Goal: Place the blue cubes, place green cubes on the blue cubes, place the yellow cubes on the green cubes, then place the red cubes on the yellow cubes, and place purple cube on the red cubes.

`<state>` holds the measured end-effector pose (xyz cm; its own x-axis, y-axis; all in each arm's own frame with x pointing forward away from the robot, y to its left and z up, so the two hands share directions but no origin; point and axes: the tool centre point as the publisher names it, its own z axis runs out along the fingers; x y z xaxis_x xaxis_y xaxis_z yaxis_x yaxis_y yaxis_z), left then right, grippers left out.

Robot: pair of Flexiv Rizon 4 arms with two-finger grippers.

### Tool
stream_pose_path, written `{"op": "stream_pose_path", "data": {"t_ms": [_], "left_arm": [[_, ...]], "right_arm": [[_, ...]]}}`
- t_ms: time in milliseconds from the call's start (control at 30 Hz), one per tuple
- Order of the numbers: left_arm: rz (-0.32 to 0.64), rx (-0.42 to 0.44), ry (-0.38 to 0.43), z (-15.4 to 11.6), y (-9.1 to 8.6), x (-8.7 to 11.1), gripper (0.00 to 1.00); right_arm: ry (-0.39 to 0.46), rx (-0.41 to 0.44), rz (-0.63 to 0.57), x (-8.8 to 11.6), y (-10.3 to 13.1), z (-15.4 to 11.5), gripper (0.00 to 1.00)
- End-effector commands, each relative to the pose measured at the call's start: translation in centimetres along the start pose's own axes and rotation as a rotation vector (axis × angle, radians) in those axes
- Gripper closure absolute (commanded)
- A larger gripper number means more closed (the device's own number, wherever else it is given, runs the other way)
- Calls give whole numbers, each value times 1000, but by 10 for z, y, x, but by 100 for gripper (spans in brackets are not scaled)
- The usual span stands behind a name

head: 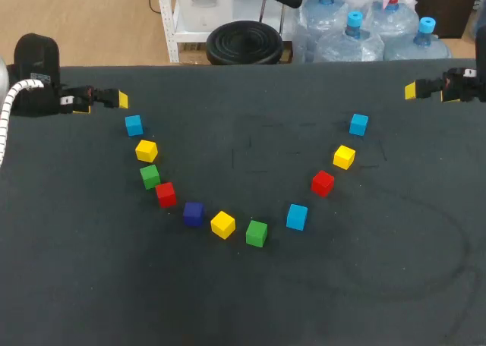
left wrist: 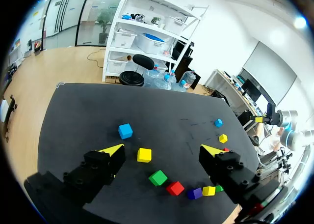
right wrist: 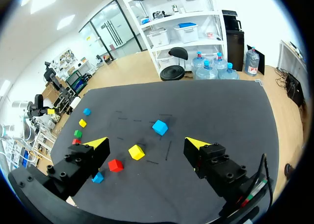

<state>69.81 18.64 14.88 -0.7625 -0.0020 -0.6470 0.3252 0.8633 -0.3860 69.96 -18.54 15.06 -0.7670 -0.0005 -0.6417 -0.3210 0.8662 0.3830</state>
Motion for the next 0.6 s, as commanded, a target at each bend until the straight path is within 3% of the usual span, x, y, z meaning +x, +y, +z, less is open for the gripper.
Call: {"op": "stream_pose_path", "data": {"t_ms": [33, 367, 600], "left_arm": [[-1, -6, 6, 0, -1, -1, 0], [-1, -6, 6, 0, -1, -1, 0], [-1, -6, 6, 0, -1, -1, 0]], "right_arm": [[0, 2, 0, 0, 0, 0, 0], [-1, -40, -165, -1, -3, 3, 0], [58, -114, -335, 2, -16, 9, 0]]}}
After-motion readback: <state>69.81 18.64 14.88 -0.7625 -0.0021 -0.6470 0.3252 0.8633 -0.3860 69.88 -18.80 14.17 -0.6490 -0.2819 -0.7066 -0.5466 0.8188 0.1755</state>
